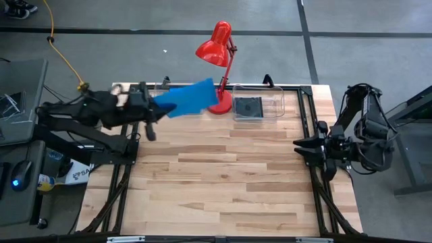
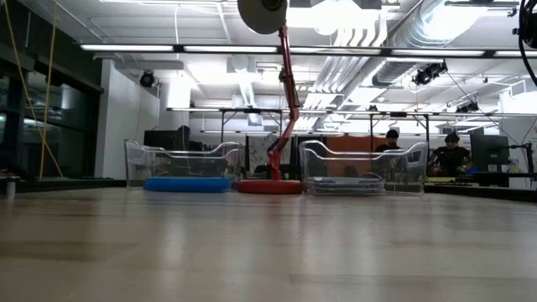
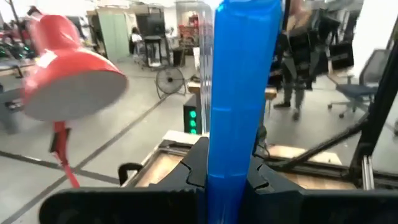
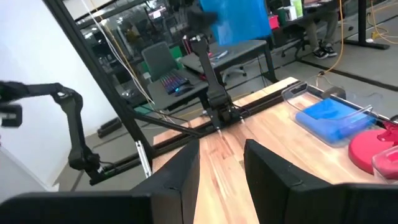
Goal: Pick & place jewel cases by type
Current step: Put the blue cd case into the left transparent bin
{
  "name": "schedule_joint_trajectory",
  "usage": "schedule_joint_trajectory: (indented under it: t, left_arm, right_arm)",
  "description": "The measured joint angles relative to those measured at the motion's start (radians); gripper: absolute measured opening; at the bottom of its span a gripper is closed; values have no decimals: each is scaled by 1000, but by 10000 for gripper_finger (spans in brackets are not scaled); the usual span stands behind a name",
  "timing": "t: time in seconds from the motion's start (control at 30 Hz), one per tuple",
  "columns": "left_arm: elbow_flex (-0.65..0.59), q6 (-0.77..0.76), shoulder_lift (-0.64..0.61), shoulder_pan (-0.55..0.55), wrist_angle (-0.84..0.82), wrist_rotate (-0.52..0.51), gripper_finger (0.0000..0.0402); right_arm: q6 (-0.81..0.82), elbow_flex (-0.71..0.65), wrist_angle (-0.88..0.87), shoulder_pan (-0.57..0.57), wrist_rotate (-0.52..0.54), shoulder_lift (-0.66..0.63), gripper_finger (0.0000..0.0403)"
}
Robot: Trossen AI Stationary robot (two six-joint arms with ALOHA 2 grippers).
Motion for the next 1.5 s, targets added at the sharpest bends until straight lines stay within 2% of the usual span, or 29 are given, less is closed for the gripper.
schedule_joint_trajectory:
  t: [0.2, 0.33, 0.47, 0.57, 0.83, 1.2, 1.5]
  left_arm:
    - [0, 0, -99, 0, -104, -66, 20]
    - [0, 14, -138, 0, -120, -126, 20]
    - [0, 102, -166, 0, -121, -167, 20]
    - [0, 151, -173, 0, -126, -236, 20]
    - [8, 352, -202, 0, -127, -429, 20]
    - [114, 571, -280, 0, -141, -490, 19]
    - [195, 682, -282, 0, -130, -530, 18]
  right_arm:
    - [-1, 0, -34, -1, 16, 0, 108]
    - [1, 0, -54, -1, 111, 0, 108]
    - [1, 0, -83, -1, 206, 0, 108]
    - [33, 0, -101, -21, 240, 1, 108]
    - [51, 0, -115, -159, 219, 2, 108]
    - [50, 0, -142, -422, 194, 2, 108]
    - [44, 1, -167, -621, 51, 5, 108]
